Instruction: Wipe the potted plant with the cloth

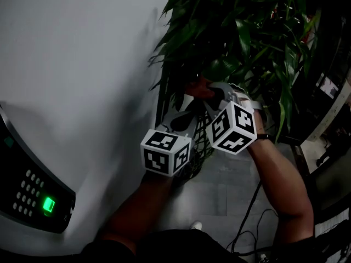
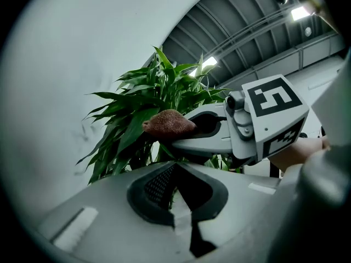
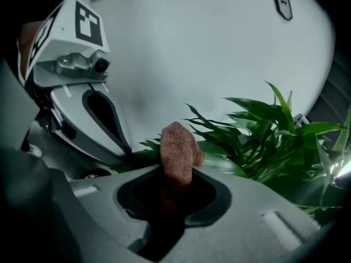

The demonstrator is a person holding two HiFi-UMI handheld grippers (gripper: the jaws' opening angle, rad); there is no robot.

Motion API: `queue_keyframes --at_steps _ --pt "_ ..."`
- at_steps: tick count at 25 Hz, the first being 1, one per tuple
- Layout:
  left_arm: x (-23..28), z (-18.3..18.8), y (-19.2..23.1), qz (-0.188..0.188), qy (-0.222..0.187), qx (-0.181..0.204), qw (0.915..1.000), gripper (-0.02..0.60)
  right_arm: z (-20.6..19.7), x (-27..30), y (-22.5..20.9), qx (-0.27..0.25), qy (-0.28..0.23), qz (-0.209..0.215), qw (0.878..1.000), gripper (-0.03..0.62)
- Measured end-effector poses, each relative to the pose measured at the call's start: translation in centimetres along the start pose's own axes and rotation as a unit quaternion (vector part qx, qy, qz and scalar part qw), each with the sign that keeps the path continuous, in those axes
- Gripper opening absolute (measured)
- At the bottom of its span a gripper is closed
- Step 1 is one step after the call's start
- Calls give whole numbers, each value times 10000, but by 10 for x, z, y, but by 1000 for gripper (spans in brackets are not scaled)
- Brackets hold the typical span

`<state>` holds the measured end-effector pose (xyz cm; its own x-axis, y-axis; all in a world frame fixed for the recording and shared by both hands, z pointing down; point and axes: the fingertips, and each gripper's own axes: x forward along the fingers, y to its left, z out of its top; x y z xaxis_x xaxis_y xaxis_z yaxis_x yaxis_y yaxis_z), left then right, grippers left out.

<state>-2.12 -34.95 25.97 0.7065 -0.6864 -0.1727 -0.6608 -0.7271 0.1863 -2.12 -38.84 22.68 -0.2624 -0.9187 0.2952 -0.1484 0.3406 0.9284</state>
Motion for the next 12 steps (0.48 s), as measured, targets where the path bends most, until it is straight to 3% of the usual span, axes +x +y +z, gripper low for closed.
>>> queue_keyframes --at_steps 6,12 --pt "0 -4 -1 2 46 -10 10000 17 2 -6 25 250 -25 638 9976 72" --pt "1 -10 -2 3 113 -23 9999 17 0 -16 44 182 -5 1249 9920 72"
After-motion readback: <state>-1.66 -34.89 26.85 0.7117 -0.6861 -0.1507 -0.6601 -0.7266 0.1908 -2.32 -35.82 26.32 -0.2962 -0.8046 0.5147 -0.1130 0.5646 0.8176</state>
